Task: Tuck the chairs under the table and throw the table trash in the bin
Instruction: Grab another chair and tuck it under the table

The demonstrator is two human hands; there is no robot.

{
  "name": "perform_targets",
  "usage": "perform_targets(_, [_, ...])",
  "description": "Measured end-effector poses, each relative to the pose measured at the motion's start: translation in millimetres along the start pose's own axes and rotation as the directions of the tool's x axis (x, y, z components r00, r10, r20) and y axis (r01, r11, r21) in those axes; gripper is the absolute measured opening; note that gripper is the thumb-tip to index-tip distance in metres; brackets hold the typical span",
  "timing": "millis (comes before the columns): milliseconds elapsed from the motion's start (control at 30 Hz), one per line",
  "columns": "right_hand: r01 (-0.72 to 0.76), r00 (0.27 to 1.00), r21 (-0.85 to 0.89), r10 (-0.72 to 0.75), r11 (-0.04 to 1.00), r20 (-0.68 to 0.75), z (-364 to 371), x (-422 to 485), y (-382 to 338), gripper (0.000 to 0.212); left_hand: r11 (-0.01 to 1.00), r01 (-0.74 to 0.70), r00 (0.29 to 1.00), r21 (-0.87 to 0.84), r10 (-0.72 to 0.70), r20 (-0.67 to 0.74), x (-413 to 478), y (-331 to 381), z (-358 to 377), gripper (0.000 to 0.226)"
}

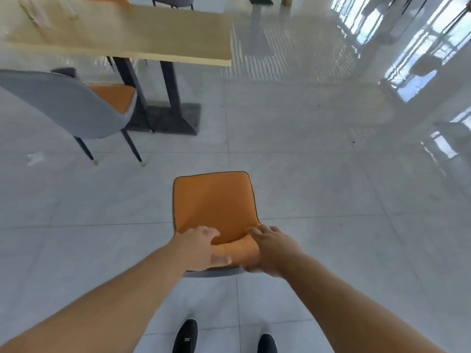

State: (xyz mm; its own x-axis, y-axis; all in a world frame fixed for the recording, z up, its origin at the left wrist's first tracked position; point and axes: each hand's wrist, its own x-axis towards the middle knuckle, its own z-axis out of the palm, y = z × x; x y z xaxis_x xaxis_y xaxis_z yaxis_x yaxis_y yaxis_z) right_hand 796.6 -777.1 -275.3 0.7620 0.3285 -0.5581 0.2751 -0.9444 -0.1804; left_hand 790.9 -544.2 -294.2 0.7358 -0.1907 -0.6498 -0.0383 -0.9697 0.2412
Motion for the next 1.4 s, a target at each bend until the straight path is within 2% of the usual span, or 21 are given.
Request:
perform_targets(100, [0.068,0.985,-0.074,-0.055,0.995,0.162,10,7,12,0.080,0.985,0.129,0.989,-0.112,-0.119,0.092,-20,5,19,0.099])
perform_targets(167, [0.121,0.975,-0.126,-0.094,0.985,0.200,21,11,19,0.062,0.972,0.188,0.982,-0.143,-0.186,0.026,-31,9,36,0.078])
perform_targets(267, [0.169,0.976,-0.167,-0.142,0.971,0.164,29,20,26,0.050,0.959,0.244,0.957,-0.143,-0.262,-0.121,-37,16,52,0.059])
perform_targets(400, [0.233,0.971,-0.193,-0.216,0.953,0.107,29,35,28,0.046,0.955,0.238,0.953,-0.174,-0.265,-0.146,-28,10,49,0.057])
perform_targets(567, [0.244,0.970,-0.199,-0.236,0.949,0.062,5,74,24,0.043,0.946,0.225,0.927,-0.234,-0.282,-0.247,-5,-11,29,0.051])
perform_targets(767, [0.233,0.972,-0.227,-0.227,0.945,0.054,-38,143,2,0.045,0.950,0.169,0.934,-0.262,-0.239,-0.266,41,-68,-21,0.060])
perform_targets(900, [0.215,0.976,-0.206,-0.214,0.955,0.027,-70,199,-28,0.046,0.961,0.140,0.933,-0.238,-0.209,-0.293,79,-121,-66,0.057])
perform_targets(1067, [0.182,0.983,-0.169,-0.183,0.969,0.010,-114,271,-60,0.047,0.968,0.127,0.947,-0.215,-0.182,-0.264,128,-180,-132,0.058])
perform_targets(1400, [0.126,0.990,-0.122,-0.134,0.984,-0.054,-202,419,-83,0.045,0.979,0.078,0.950,-0.189,-0.131,-0.283,240,-265,-256,0.055])
